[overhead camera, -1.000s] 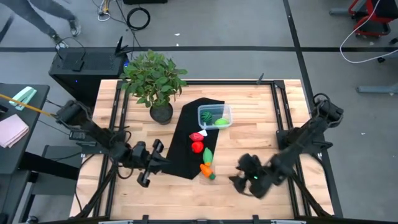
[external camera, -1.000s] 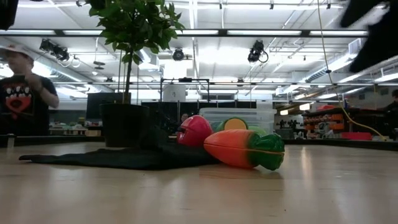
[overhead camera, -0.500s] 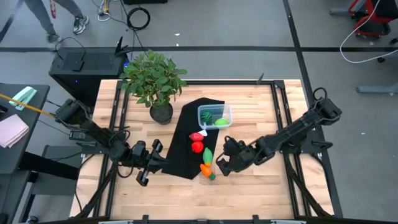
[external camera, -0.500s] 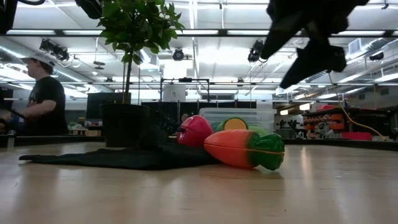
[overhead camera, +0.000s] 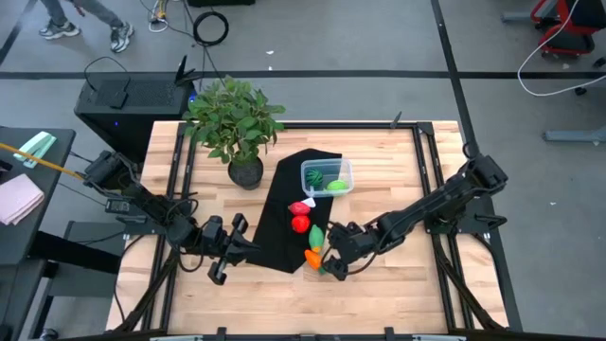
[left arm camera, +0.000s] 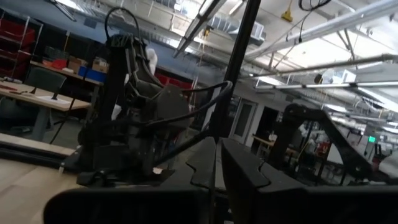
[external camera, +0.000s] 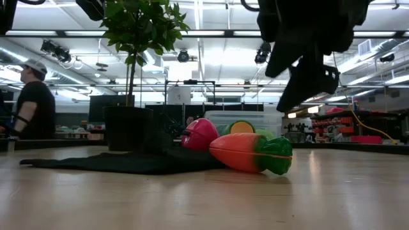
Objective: Pick and placing Produce into tupperware
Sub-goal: Put the carrot into the transparent bin
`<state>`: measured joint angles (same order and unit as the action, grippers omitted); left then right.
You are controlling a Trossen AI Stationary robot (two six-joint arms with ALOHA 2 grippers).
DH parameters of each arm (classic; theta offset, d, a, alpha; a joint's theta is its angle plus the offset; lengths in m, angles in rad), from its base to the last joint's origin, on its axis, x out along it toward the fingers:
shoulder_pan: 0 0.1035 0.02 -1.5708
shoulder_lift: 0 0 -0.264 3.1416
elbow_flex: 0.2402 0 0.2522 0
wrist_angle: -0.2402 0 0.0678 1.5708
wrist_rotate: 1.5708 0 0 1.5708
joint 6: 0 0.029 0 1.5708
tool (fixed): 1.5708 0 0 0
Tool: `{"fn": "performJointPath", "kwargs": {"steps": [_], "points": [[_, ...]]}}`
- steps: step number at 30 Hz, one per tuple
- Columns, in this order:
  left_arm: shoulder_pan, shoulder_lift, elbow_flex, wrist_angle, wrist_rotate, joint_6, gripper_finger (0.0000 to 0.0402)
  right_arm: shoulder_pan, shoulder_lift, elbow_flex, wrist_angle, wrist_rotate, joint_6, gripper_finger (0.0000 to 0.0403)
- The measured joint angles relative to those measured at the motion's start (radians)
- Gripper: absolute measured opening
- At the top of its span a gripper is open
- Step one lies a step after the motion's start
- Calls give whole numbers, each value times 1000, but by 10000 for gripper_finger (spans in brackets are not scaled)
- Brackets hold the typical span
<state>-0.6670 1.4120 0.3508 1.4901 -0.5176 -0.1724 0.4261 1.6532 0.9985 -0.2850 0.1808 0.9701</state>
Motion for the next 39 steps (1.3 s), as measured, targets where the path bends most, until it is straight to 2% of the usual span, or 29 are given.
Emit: {"fn": "performJointPath", "kwargs": {"steps": [9, 12, 17, 23, 30, 39], "points": [[0, 1, 0, -24, 0, -7, 35, 40, 33, 0, -5, 33, -207, 334], [0, 1, 0, -23, 0, -8, 38, 46, 32, 0, -5, 39, -219, 332], [0, 1, 0, -23, 0, -8, 35, 49, 53, 20, -3, 39, -204, 327], [0, 1, 0, -23, -1, -18, 26, 49, 150, 110, -9, 62, -183, 319], [0, 1, 0, -28, -1, -29, 30, 39, 257, 246, -212, 108, -63, 308], [0, 1, 0, -30, -1, -27, 31, 34, 336, 336, -310, 110, 73, 299]]}}
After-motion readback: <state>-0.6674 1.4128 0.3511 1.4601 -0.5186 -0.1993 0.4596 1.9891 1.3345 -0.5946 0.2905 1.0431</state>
